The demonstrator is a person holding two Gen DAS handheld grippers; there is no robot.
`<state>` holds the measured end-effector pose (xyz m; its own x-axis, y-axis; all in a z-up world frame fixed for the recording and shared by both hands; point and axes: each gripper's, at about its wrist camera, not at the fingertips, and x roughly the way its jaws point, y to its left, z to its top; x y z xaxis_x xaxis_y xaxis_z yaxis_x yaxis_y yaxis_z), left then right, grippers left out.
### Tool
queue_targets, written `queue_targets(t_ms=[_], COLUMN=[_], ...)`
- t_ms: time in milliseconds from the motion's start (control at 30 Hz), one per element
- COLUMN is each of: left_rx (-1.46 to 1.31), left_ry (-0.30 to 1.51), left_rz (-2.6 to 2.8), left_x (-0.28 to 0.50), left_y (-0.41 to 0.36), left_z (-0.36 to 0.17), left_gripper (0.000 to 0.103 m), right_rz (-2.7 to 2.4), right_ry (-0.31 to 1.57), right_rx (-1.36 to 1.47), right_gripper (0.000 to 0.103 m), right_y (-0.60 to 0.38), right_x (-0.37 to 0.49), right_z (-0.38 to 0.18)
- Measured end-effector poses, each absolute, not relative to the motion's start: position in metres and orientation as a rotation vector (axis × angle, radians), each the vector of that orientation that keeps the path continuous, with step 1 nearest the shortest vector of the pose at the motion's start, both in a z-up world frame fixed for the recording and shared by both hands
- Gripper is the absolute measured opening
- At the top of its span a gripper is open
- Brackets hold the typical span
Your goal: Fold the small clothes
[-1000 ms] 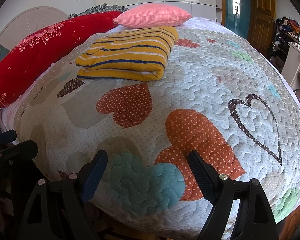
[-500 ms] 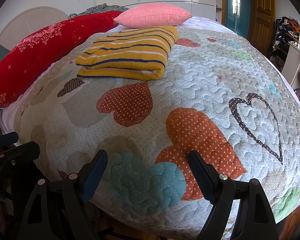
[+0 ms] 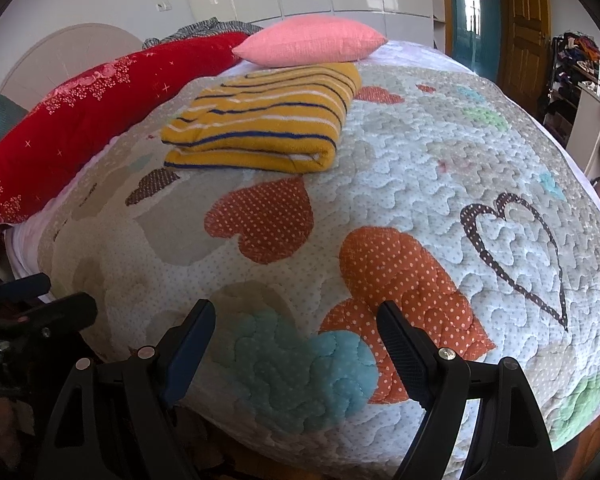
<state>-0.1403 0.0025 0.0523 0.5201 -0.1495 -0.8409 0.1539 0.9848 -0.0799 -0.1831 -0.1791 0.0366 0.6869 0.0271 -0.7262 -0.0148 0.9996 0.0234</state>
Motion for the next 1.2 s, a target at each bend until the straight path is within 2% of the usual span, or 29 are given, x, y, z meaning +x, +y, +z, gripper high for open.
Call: queue_targets(t_ms=[467,633,933,1200], left_rx=[0.001,0.044,0.098,0.102], left_ry=[0.967,0.882,0.833,0.860], left_rz=[-0.170,-0.104,-0.130,-0.148], left_x=[-0.140,-0.136,-0.131,-0.109], left_y=[0.006,0.014,0.012,0.006], left_z=[0.059,0.072,0.072,0.056], left_gripper=[0.103,0.103,0.103,0.103], right_rz=[0.023,0.018,-0.017,-0.045], right_ry=[0.815,0.753,0.671,0.717], right_rx=[0.025,0.012,-0.090,-0.139], right_gripper=[0.087,0.087,0.087,0.087], right_y=[-0.182,-0.182,-0.173,-0.181], right_x=[-0.182,-0.188,-0.193,-0.177], right_z=[0.036,0.045,0.057,0.039])
